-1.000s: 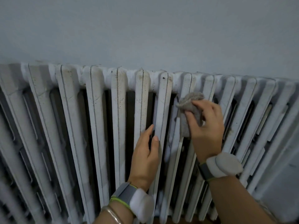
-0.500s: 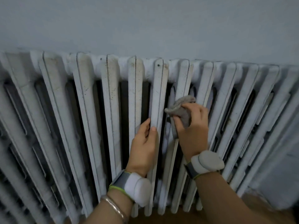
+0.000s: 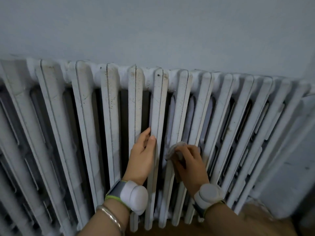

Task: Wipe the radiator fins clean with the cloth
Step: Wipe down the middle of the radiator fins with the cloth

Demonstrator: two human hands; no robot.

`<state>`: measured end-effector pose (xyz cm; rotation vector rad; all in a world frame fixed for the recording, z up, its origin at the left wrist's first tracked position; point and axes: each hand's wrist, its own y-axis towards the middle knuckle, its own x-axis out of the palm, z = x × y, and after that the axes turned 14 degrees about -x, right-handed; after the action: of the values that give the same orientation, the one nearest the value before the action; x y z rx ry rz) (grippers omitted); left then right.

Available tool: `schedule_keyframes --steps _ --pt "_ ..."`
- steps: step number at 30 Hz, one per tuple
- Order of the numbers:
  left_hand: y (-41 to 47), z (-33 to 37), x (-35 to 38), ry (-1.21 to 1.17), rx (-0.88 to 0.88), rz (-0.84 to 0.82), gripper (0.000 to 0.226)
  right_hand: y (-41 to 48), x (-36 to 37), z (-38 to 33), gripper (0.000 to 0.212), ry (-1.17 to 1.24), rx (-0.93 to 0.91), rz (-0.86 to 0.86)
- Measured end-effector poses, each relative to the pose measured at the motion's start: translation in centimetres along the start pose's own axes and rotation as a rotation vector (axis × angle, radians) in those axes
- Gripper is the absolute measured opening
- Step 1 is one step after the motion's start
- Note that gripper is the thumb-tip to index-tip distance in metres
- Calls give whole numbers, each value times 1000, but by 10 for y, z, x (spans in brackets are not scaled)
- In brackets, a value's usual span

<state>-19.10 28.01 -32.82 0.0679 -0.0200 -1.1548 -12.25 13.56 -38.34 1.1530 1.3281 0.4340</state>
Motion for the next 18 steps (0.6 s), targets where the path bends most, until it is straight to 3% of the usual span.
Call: schedule_keyframes --steps 3,6,10,14,18 --pt "-2 1 -1 -3 -2 -14 45 -3 -8 4 35 4 11 -75" --pt "0 -1 -2 10 -4 -5 43 5 -19 1 34 17 18 -41" --pt "5 -4 -2 1 -14 22 42 42 -29 -14 17 -51 11 124" --pt "7 -4 -1 -9 -28 13 44 79 -37 -22 21 -120 -50 434" --pt "8 -4 2 37 -35 29 46 100 -35 -15 23 -42 -66 521"
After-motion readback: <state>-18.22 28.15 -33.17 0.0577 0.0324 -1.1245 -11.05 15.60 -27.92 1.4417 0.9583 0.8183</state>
